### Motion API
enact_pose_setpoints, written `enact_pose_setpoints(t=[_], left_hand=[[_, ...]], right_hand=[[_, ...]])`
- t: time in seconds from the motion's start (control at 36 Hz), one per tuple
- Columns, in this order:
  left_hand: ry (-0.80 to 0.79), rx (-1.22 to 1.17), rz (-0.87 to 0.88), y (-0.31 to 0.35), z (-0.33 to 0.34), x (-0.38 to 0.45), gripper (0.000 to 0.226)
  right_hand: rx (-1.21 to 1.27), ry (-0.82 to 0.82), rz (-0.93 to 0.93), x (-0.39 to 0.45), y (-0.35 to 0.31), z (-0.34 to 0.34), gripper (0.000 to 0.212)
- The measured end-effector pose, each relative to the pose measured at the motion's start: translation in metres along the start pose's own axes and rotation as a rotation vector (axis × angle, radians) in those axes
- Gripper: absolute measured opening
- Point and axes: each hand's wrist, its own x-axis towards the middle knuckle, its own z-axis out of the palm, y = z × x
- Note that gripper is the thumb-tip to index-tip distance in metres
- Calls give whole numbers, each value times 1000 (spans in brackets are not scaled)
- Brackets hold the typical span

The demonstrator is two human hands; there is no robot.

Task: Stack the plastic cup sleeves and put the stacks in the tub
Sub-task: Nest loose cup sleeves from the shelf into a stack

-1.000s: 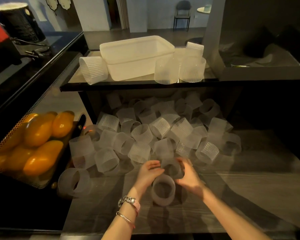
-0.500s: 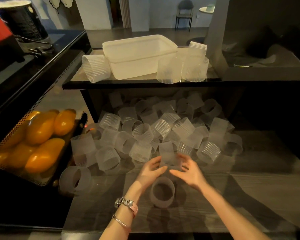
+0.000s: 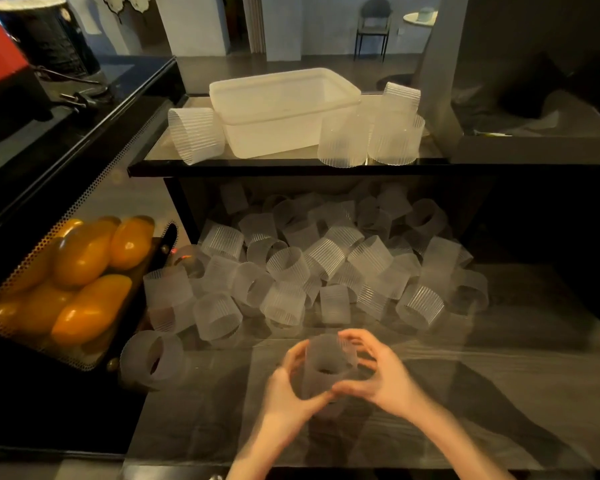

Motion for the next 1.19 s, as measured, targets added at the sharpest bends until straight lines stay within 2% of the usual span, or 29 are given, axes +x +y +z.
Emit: enact_pose_setpoints(t=[0.31, 0.47, 0.64, 0.75, 0.83, 0.92, 0.97, 1.06, 1.19], left_hand=[[50, -24, -108, -32, 18, -7, 70], [-3, -40, -76, -32, 29, 9, 71], [-99, -79, -96, -19, 33, 11, 75], [-143, -65, -145, -17, 30, 19, 84], [-50, -130, -217, -6, 27, 33, 63], [47, -337, -362, 8, 23, 51, 21], [0, -477, -449, 13, 20, 62, 7], [-60, -547, -518, 18, 22, 76, 8], [37, -636, -682, 17, 31, 93, 15]], right_hand=[[-145, 50, 56, -9, 32, 13, 76], [-140, 90, 52, 0, 37, -1, 81], [-100, 33, 85, 3, 38, -16, 81], [-112, 27, 91, 7, 37, -22, 70], [-108, 104, 91, 19, 31, -28, 61], [-296, 170, 0, 37, 18, -35, 58], [-453, 175, -59, 51, 7, -38, 52], [-642, 100, -69, 72, -8, -36, 52], [-957, -109, 9, 98, -16, -26, 68]])
